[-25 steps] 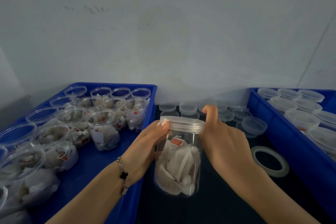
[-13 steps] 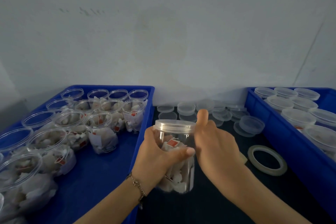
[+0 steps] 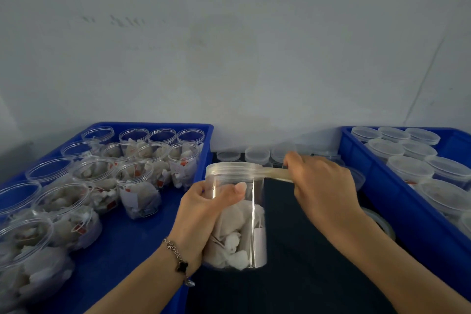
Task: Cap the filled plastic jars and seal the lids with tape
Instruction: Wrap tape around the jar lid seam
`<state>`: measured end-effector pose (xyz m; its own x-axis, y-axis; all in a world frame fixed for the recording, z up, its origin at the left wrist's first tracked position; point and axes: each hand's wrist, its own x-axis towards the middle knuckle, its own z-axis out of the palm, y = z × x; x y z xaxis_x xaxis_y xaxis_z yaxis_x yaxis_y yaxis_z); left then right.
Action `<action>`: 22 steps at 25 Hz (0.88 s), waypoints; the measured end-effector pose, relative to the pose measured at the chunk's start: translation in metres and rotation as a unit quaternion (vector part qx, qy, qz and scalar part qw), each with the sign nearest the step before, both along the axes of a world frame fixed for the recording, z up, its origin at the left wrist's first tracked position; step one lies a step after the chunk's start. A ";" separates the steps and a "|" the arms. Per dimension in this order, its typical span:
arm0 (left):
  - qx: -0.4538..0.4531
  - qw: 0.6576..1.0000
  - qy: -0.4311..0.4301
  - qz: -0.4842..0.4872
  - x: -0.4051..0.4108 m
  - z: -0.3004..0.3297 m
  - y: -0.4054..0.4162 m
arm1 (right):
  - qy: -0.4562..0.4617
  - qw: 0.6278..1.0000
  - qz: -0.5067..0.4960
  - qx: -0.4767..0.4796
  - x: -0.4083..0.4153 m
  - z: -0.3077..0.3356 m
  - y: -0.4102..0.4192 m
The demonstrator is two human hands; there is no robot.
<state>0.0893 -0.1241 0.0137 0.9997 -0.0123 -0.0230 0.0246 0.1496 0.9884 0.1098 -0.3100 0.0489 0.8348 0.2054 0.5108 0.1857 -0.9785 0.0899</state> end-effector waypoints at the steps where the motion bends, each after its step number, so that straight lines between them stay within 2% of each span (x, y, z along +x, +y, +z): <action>1: -0.016 1.000 0.007 -0.004 -0.002 0.000 -0.001 | -0.015 1.000 0.003 0.000 -0.001 0.003 0.002; 4: -0.064 0.997 0.015 -0.046 -0.009 0.005 -0.001 | 0.024 0.999 -0.018 -0.026 0.003 -0.004 0.008; 6: -0.088 0.992 0.017 -0.086 -0.006 0.016 -0.005 | 0.026 0.999 -0.027 -0.006 0.007 -0.007 0.013; 8: -0.083 0.992 0.036 -0.093 0.005 0.024 -0.010 | 0.031 0.998 -0.042 -0.024 0.008 -0.004 0.020; 10: -0.089 0.989 0.018 -0.114 0.010 0.020 -0.007 | -0.012 0.998 -0.046 -0.028 0.010 -0.004 0.028; 13: -0.087 0.990 0.043 -0.098 0.017 0.025 -0.014 | 0.017 1.000 -0.017 0.012 0.018 -0.013 0.034; 16: -0.062 0.995 0.043 -0.071 0.012 0.029 -0.015 | 0.056 0.992 0.042 0.107 0.024 -0.022 0.031; 19: -0.016 0.995 0.023 -0.095 0.002 0.018 -0.005 | 0.209 0.944 0.135 0.216 0.025 -0.023 0.018; 22: 0.026 0.996 -0.011 -0.080 0.000 0.004 0.009 | 0.351 0.864 0.190 0.307 0.022 -0.022 0.004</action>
